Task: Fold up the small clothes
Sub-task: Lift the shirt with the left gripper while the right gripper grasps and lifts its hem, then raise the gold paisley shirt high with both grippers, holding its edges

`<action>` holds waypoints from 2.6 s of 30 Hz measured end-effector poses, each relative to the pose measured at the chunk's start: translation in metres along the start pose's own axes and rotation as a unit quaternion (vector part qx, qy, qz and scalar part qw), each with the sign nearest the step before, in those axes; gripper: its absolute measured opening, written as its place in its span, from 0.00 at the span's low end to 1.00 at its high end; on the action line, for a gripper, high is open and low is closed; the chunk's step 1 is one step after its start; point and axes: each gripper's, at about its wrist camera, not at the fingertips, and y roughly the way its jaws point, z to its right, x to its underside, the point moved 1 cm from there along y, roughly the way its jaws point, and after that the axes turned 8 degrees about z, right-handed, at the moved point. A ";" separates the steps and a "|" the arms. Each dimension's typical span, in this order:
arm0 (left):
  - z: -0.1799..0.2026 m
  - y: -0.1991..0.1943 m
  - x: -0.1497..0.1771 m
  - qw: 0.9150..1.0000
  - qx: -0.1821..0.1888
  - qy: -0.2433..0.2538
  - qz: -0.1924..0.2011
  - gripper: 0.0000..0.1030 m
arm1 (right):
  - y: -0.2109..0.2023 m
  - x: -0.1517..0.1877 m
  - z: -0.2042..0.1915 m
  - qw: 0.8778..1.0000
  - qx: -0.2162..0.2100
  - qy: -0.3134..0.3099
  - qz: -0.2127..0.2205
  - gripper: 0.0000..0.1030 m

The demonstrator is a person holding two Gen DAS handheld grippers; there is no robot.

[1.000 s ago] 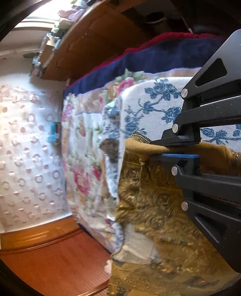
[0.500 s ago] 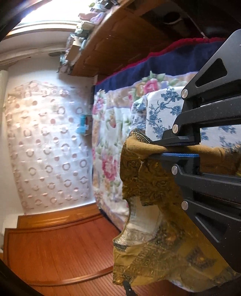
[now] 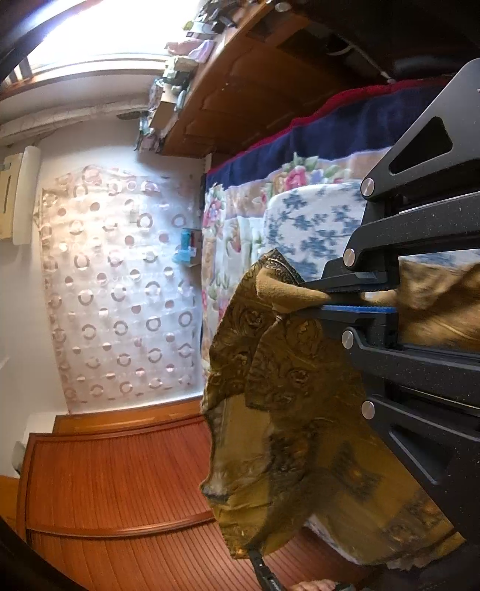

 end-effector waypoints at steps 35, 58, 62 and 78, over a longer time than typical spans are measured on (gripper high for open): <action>-0.033 -0.013 0.073 0.993 0.001 0.000 -0.116 0.48 | -0.082 0.057 0.006 0.999 0.012 -0.032 -0.041 0.70; -0.033 0.069 0.109 0.971 0.034 -0.025 -0.234 0.48 | 0.037 0.112 0.020 0.984 -0.023 0.010 -0.177 0.70; -0.030 0.067 0.109 0.971 0.029 -0.016 -0.237 0.48 | 0.040 0.115 0.020 0.982 -0.027 0.010 -0.186 0.71; -0.020 0.065 0.109 0.972 0.037 -0.009 -0.230 0.16 | 0.041 0.119 0.005 0.981 -0.053 -0.003 -0.189 0.11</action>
